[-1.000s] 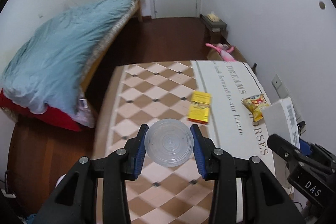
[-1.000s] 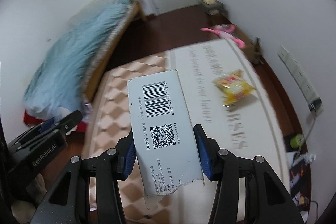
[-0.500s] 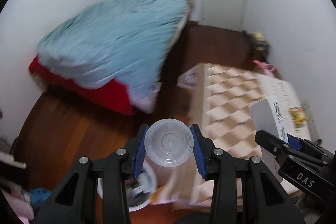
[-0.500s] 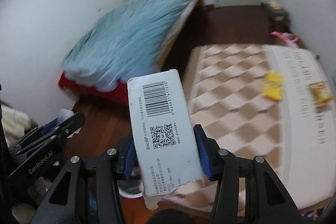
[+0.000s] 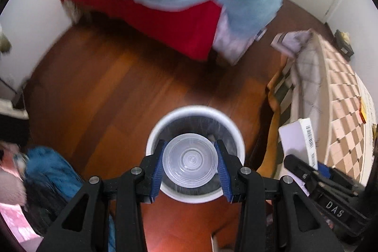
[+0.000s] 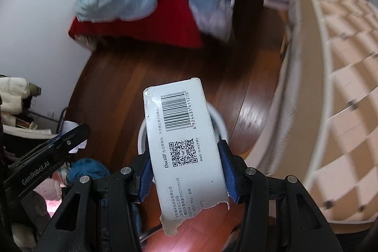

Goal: Collect trash
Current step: 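Carry the plastic lid and barcode box over the white trash bin, then open both tools to drop the lid and barcode box into the bin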

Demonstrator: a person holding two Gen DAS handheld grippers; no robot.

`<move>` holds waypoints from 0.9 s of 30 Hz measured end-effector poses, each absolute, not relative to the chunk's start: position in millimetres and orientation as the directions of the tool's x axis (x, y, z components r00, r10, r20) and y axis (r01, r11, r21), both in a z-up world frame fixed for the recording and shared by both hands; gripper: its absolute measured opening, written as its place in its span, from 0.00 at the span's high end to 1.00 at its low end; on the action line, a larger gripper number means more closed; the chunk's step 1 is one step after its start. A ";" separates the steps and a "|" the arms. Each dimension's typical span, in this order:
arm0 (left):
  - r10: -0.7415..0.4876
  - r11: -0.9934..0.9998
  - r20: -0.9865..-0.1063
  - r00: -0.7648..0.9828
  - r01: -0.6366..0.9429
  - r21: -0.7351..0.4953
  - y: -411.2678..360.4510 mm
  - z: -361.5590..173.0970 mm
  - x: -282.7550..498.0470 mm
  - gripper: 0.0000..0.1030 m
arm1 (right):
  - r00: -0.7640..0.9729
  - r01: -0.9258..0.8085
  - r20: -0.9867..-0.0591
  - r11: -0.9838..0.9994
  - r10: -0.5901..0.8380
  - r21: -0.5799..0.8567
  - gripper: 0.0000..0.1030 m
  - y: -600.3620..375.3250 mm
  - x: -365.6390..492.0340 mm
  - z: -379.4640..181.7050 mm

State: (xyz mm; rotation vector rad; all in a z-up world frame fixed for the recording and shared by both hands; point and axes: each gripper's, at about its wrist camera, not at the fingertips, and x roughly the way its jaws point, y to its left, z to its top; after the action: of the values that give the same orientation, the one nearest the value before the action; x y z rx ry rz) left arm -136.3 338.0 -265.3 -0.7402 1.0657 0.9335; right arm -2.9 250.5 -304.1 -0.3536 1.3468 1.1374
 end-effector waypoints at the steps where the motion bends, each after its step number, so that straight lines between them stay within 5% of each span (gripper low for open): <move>1: 0.242 0.426 -0.951 0.194 -0.902 -0.075 340.8 -273.9 -137.7 0.64 | -0.196 -0.791 -0.886 0.466 0.421 0.396 0.49 254.5 -6.8 -315.3; 12: -0.049 0.322 -0.970 0.237 -0.916 -0.240 376.4 -351.2 -154.6 0.61 | -0.290 -0.775 -0.904 0.477 0.314 0.414 0.49 286.6 -30.1 -391.1; 15: -0.039 0.314 -0.971 0.234 -0.920 -0.234 379.1 -347.5 -166.1 0.25 | -0.301 -0.768 -0.901 0.480 0.312 0.423 0.47 294.0 -28.6 -396.7; 17: -0.017 0.305 -0.970 0.244 -0.922 -0.237 381.6 -343.5 -173.6 0.18 | -0.313 -0.760 -0.896 0.482 0.315 0.435 0.46 297.9 -26.5 -398.8; 18: -0.008 0.304 -0.971 0.237 -0.925 -0.228 382.1 -342.2 -176.8 0.11 | -0.311 -0.764 -0.901 0.484 0.303 0.427 0.40 299.5 -24.7 -401.5; 19: 0.003 0.304 -0.973 0.232 -0.927 -0.220 382.6 -341.5 -180.3 0.04 | -0.308 -0.765 -0.905 0.489 0.294 0.419 0.23 301.5 -24.0 -403.0; 21: 0.035 0.301 -0.978 0.206 -0.935 -0.186 381.7 -338.8 -187.6 0.03 | -0.300 -0.767 -0.908 0.493 0.292 0.411 0.04 303.6 -23.1 -402.6; 27: 0.162 0.302 -0.982 0.093 -0.952 -0.041 371.9 -326.4 -204.6 0.03 | -0.201 -0.830 -0.947 0.470 0.249 0.300 0.01 300.9 -29.7 -392.4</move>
State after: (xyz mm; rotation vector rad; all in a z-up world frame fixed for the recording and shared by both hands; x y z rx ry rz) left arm -204.6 371.9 -326.4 -0.8943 1.1607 1.0168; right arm -29.7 300.9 -392.4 -0.5421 1.4541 1.0696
